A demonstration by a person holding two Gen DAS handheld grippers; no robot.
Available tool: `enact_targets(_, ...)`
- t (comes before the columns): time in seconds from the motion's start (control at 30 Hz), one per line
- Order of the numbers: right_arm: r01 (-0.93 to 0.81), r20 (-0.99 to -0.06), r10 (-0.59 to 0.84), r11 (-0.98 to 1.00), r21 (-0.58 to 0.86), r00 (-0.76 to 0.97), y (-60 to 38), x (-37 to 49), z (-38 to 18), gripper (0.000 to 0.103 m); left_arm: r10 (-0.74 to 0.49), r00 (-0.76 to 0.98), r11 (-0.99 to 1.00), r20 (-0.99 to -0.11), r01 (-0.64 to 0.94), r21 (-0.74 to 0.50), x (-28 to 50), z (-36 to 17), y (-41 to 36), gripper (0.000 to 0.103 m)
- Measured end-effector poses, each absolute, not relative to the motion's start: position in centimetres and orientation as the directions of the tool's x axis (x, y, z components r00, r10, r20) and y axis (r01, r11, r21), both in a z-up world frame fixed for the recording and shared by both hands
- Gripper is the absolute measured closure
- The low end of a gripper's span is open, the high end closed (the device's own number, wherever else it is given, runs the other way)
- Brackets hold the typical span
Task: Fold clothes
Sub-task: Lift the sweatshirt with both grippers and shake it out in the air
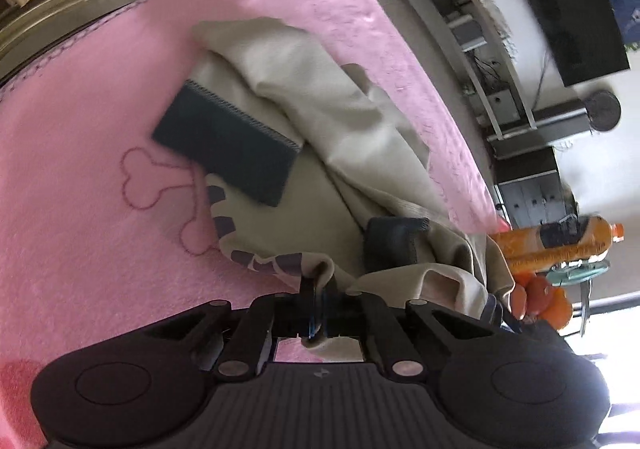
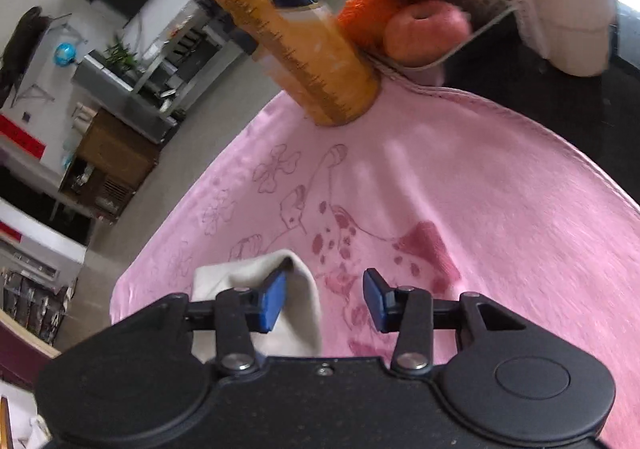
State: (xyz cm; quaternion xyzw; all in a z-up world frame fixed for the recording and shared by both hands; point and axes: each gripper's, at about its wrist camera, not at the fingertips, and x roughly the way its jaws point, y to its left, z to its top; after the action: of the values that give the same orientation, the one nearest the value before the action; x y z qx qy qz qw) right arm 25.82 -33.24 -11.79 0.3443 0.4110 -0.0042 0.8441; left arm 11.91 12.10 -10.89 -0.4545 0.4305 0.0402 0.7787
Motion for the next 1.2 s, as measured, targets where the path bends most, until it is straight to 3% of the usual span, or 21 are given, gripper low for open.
enact_targets(0.03,0.284,-0.695,0.281,0.764,0.579,0.662,-33.1,26.2,-12.2,0.066,-0.327,0.63,0.591,-0.705,-0.445,-0.672,12.0,-10.8,11.9,0.102)
enact_targets(0.07,0.277,-0.695,0.29,0.765,0.582,0.658,-32.9,26.5,-12.5,0.089,-0.324,0.634,0.599,-0.702,-0.437,-0.671,12.0,-10.7,11.7,0.103)
enact_targets(0.1,0.269,-0.696,0.302,0.765,0.585,0.652,-32.7,26.6,-12.7,0.1,-0.322,0.638,0.607,-0.699,-0.428,-0.67,12.1,-10.6,11.5,0.103)
enact_targets(0.23,0.243,-0.683,0.281,0.788,0.565,0.674,-31.8,23.9,-9.8,0.101,-0.292,0.684,0.64,-0.668,-0.38,-0.668,11.5,-8.8,11.0,0.103)
enact_targets(0.4,0.292,-0.57,0.292,0.632,0.717,0.768,-36.2,16.3,-4.1,0.101,-0.264,0.782,0.691,-0.565,-0.256,-0.676,7.8,-4.1,10.8,0.103)
enact_targets(0.47,0.32,-0.565,0.257,0.613,0.722,0.784,-37.9,13.0,-3.3,0.101,-0.252,0.804,0.72,-0.538,-0.215,-0.66,6.2,-2.9,10.7,0.103)
enact_targets(0.57,0.364,-0.616,0.274,0.608,0.706,0.738,-38.5,11.9,-5.4,0.101,-0.274,0.772,0.741,-0.573,-0.211,-0.638,5.1,-3.7,10.5,0.102)
enact_targets(0.63,0.392,-0.653,0.293,0.606,0.692,0.699,-38.7,11.5,-7.2,0.101,-0.298,0.721,0.73,-0.625,-0.249,-0.636,5.1,-5.6,10.5,0.092)
enact_targets(0.7,0.42,-0.686,0.311,0.605,0.676,0.657,-38.9,11.2,-8.9,0.1,-0.304,0.681,0.72,-0.666,-0.294,-0.629,5.4,-7.4,10.4,0.09)
enact_targets(0.77,0.446,-0.718,0.329,0.605,0.659,0.613,-39.1,10.8,-10.7,0.1,-0.298,0.654,0.729,-0.695,-0.314,-0.608,5.7,-8.3,10.2,0.078)
enact_targets(0.93,0.406,-0.739,0.331,0.67,0.622,0.587,-38.7,11.3,-10.7,0.095,-0.269,0.638,0.776,-0.721,-0.3,-0.555,6.3,-9.3,9.3,0.07)
enact_targets(1.03,0.398,-0.76,0.348,0.691,0.604,0.549,-38.2,11.3,-11.3,0.078,-0.269,0.643,0.786,-0.717,-0.284,-0.549,6.9,-9.9,9.1,0.071)
enact_targets(1.07,0.398,-0.771,0.338,0.705,0.587,0.539,-38.1,11.3,-11.3,0.073,-0.27,0.648,0.787,-0.712,-0.278,-0.551,7.1,-10.1,9.0,0.078)
enact_targets(1.13,0.395,-0.783,0.311,0.727,0.561,0.539,-38.0,11.1,-11.2,0.072,-0.272,0.659,0.792,-0.701,-0.26,-0.552,7.0,-10.1,8.7,0.096)
enact_targets(1.2,0.383,-0.782,0.293,0.743,0.548,0.55,-38.0,10.9,-10.9,0.072,-0.26,0.662,0.81,-0.703,-0.246,-0.532,6.9,-10.1,8.3,0.097)
